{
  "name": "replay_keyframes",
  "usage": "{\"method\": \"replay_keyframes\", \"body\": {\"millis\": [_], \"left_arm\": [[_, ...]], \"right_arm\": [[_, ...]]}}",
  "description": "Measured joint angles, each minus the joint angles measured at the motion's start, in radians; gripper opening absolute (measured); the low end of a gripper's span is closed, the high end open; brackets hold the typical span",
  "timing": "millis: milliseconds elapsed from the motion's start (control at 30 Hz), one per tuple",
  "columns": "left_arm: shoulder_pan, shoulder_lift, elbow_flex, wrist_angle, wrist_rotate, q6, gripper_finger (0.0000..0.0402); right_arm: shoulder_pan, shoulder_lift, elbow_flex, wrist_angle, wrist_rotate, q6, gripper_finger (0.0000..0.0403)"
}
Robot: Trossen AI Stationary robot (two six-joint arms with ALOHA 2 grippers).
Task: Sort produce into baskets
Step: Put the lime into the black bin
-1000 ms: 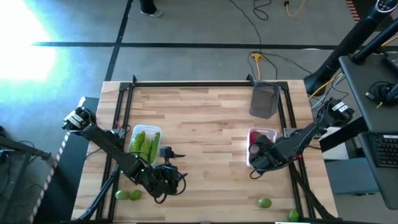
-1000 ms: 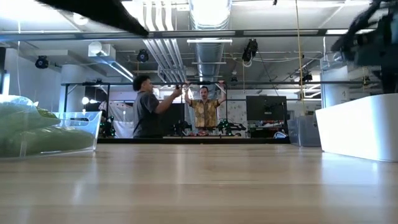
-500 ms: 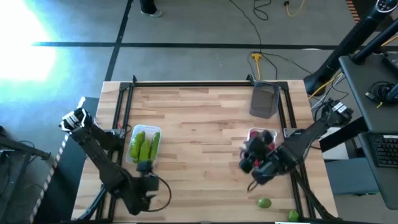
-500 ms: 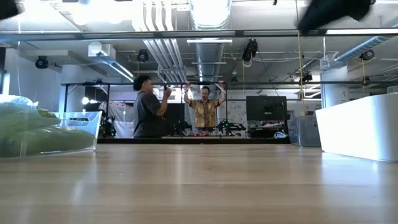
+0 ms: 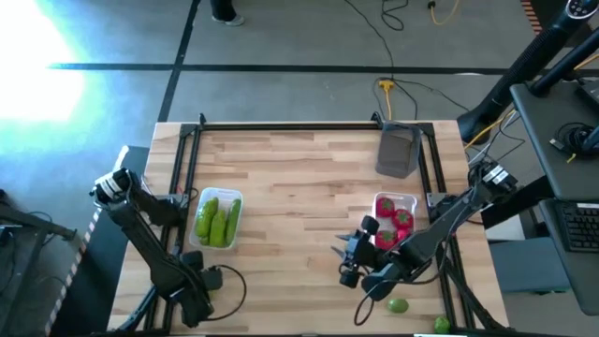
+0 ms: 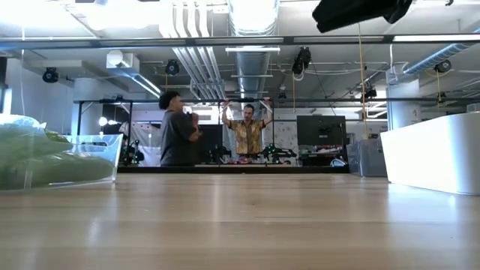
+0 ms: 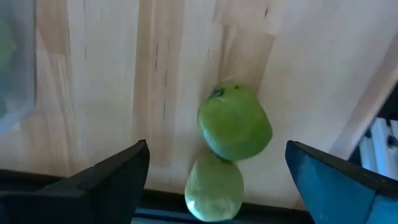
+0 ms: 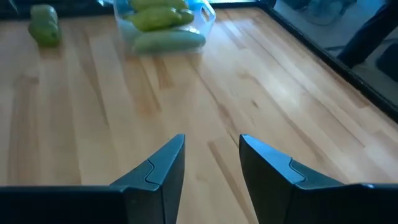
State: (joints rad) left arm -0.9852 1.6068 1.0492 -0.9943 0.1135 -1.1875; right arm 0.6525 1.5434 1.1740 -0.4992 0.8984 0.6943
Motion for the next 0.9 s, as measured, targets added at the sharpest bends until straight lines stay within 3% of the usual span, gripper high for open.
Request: {"method": "replay_keyframes", "body": {"millis": [367,733,900], "left_arm": [[0.000,0.107,-0.001,0.082,0.010,0.074,0.0330],[0.013,0.191,0.032,0.120,0.061,0.159,0.0203],[0.064,0.171,0.131,0.116,-0.024,0.268,0.0162]], "right_arm": [[0.002,0.010,-0.003,-0.052,-0.015,0.001,0.0146],[0.002,0.009,-0.005,-0.080,-0.015,0.001,0.0138],[0.002,0.010,-0.005,-0.079,-0.015,0.001,0.0141]]}}
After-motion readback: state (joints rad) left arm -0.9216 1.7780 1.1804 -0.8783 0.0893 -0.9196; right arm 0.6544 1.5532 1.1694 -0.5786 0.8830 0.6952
